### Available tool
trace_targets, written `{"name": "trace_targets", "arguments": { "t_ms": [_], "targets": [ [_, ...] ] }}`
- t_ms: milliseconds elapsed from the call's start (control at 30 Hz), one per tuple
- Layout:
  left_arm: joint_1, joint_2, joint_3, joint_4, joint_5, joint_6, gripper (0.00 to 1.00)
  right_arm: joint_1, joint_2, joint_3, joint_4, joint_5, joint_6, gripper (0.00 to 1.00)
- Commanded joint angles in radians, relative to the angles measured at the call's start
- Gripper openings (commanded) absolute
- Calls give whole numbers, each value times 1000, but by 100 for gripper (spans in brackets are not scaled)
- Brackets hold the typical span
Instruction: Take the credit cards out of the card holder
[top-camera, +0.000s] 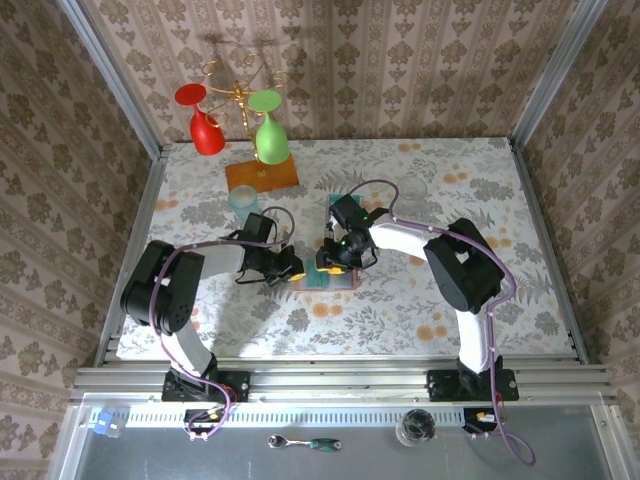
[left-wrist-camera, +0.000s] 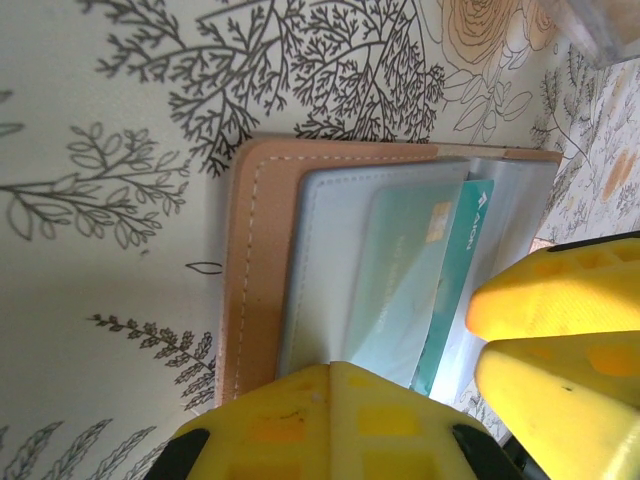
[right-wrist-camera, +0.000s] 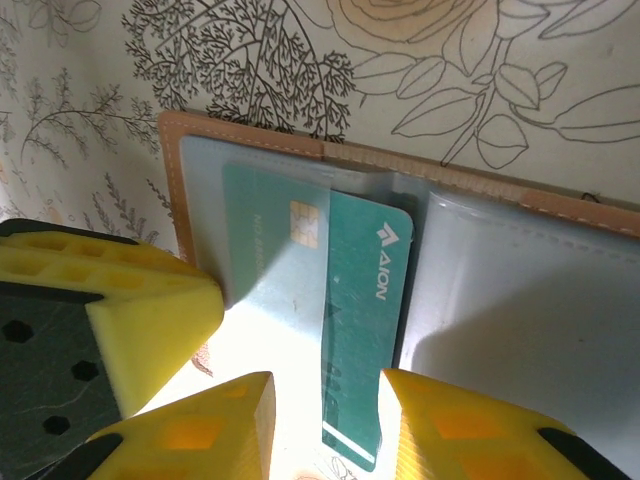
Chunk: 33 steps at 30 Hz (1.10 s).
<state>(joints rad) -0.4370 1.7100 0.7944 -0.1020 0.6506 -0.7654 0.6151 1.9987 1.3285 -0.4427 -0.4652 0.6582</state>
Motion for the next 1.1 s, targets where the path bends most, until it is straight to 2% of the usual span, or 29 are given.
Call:
{"name": "trace_targets", "arguments": {
  "t_ms": [0, 1067],
  "targets": [
    [2, -34, 23, -24, 7, 10, 0, -6, 21, -11, 8, -29, 10, 33],
    [6, 42, -15, -13, 0, 24, 0, -18, -12, -43, 25, -11, 23, 33]
  ]
}}
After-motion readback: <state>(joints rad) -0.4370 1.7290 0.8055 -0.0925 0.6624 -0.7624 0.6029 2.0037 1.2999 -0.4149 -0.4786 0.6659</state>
